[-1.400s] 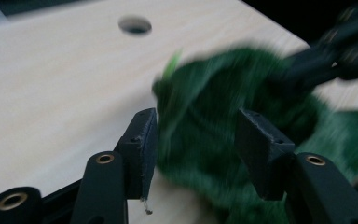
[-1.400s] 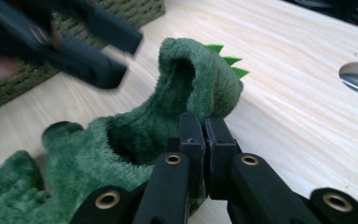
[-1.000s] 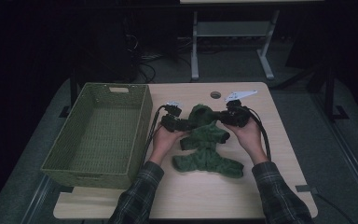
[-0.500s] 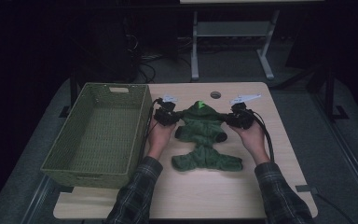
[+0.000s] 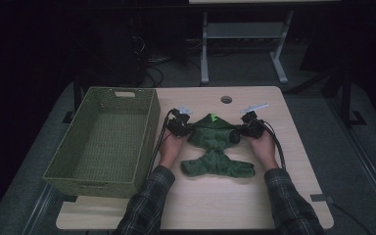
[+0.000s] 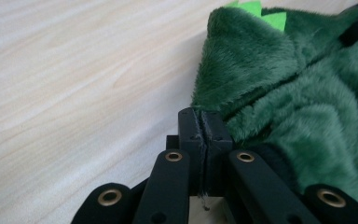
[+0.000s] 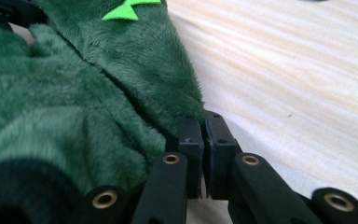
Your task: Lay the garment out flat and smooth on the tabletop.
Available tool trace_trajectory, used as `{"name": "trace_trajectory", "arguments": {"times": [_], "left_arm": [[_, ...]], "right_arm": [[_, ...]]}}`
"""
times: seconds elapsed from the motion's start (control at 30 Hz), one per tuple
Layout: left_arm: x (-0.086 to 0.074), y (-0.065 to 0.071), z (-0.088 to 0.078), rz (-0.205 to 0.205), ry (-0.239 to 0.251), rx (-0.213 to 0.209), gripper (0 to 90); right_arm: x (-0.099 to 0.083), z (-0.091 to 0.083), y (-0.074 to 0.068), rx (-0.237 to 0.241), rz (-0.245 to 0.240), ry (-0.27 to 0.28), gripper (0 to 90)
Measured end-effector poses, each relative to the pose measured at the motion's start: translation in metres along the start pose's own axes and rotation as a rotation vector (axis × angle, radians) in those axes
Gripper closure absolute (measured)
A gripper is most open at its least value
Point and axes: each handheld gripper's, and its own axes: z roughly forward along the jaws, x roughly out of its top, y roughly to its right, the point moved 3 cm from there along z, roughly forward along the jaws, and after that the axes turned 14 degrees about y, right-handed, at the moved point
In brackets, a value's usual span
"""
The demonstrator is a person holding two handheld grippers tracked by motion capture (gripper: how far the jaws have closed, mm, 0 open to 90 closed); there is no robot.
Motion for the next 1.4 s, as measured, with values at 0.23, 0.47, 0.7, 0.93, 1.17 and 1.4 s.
{"name": "trace_trajectory", "arguments": {"times": [0.23, 0.47, 0.7, 0.93, 1.17, 1.4], "left_arm": [[-0.002, -0.003, 0.0, -0.053, -0.019, -0.015, 82.8], [0.019, -0.008, -0.023, -0.085, 0.05, -0.017, 67.4], [0.029, 0.007, -0.043, -0.077, 0.068, -0.061, 58.2], [0.032, 0.027, -0.064, -0.047, 0.07, -0.122, 48.6], [0.021, 0.044, -0.085, 0.007, 0.065, -0.148, 42.1], [0.0, 0.063, -0.106, 0.041, 0.063, -0.175, 35.0]], "right_arm": [[-0.002, 0.002, 0.0, -0.004, 0.002, -0.008, 73.2], [0.011, -0.022, 0.006, 0.052, 0.05, 0.077, 57.8], [0.015, -0.04, 0.005, 0.056, 0.04, 0.087, 54.6], [0.015, -0.065, -0.004, 0.049, 0.012, 0.103, 50.9], [0.014, -0.09, -0.011, 0.028, 0.0, 0.115, 47.4], [0.003, -0.105, -0.019, 0.028, 0.006, 0.102, 44.6]]}}
